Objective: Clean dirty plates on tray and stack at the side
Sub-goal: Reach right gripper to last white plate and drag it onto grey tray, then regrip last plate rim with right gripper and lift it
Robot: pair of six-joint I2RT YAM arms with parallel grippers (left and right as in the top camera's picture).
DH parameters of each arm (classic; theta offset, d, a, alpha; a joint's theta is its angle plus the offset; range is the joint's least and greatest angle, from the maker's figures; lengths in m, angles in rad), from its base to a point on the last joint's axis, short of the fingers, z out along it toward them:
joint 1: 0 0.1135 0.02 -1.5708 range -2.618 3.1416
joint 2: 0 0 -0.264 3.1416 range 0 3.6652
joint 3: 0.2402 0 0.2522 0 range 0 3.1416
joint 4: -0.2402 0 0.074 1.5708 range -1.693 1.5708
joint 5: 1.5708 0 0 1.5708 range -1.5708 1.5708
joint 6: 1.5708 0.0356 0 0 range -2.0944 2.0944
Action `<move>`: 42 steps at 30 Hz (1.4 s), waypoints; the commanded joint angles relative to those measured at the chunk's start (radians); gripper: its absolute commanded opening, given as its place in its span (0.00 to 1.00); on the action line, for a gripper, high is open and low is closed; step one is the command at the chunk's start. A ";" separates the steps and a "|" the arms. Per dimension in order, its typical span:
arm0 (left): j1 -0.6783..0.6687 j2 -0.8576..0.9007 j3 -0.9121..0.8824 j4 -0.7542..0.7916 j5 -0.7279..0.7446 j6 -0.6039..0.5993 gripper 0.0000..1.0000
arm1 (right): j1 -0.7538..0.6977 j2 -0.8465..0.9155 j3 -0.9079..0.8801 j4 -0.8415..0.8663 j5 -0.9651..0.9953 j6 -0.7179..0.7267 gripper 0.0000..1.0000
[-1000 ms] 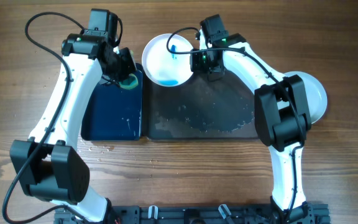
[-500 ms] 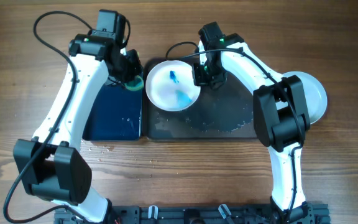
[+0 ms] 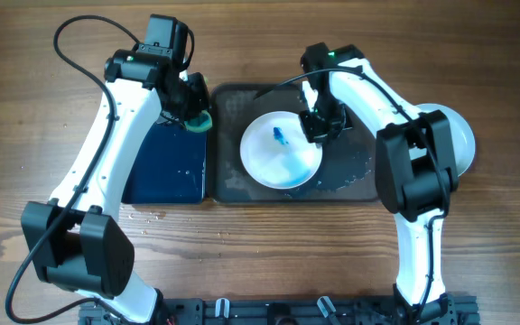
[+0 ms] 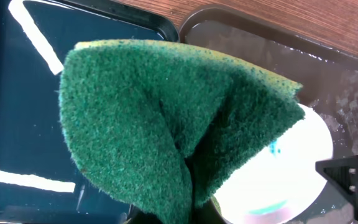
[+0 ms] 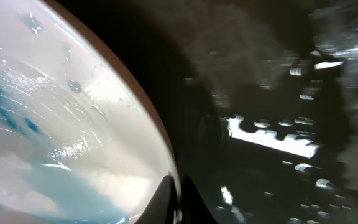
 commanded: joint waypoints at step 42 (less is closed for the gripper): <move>-0.037 0.074 -0.014 0.087 -0.003 0.013 0.04 | -0.011 -0.891 -1.048 1.052 -0.222 0.805 0.62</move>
